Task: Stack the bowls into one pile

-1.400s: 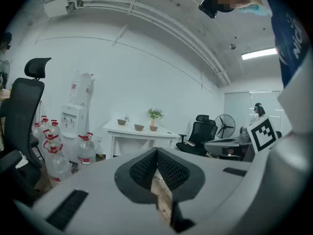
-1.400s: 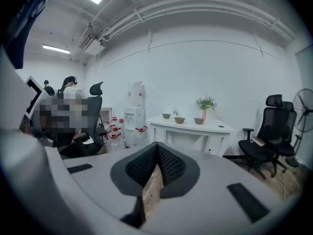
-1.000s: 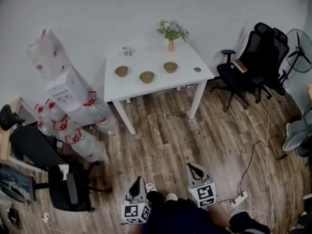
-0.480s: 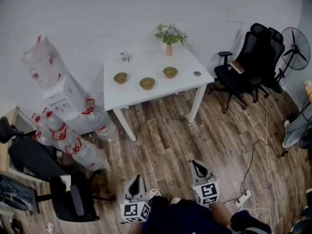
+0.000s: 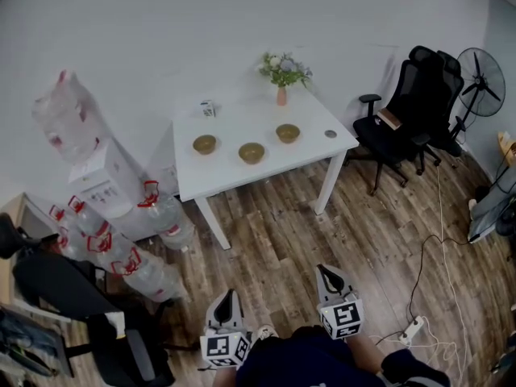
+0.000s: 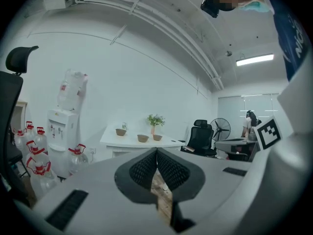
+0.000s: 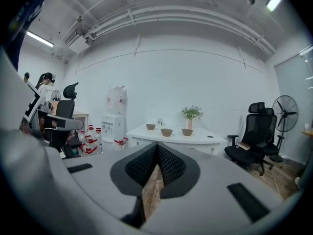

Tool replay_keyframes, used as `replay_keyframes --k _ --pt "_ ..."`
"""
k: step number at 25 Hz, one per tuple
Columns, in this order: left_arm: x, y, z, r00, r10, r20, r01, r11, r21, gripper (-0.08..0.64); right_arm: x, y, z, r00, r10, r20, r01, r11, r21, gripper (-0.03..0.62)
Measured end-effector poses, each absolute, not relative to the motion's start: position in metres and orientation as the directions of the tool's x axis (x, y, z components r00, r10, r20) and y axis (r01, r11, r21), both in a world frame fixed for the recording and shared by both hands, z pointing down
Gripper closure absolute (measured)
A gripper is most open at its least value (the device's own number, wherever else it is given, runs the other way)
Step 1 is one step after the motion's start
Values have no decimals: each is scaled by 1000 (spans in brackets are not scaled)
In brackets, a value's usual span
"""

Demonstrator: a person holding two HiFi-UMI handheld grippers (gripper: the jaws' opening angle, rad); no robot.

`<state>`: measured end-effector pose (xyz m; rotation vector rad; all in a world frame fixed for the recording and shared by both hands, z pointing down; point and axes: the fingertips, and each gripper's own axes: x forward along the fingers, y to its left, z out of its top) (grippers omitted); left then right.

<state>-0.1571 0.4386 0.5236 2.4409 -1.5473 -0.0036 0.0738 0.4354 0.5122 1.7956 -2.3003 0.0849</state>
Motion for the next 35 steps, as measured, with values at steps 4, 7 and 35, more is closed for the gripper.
replay_keyframes --k 4,7,35 --pt "-162 430 524 462 -877 134 -878 -431 210 542 63 436 516 -208 -953 219 -971 228 67 569" --pt "-158 428 525 490 -861 134 -865 -462 196 543 61 438 521 -197 -951 239 -975 216 54 570" --pt "-78 274 525 399 -894 204 -913 -367 178 543 118 232 534 -391 -881 267 -915 403 -11 569"
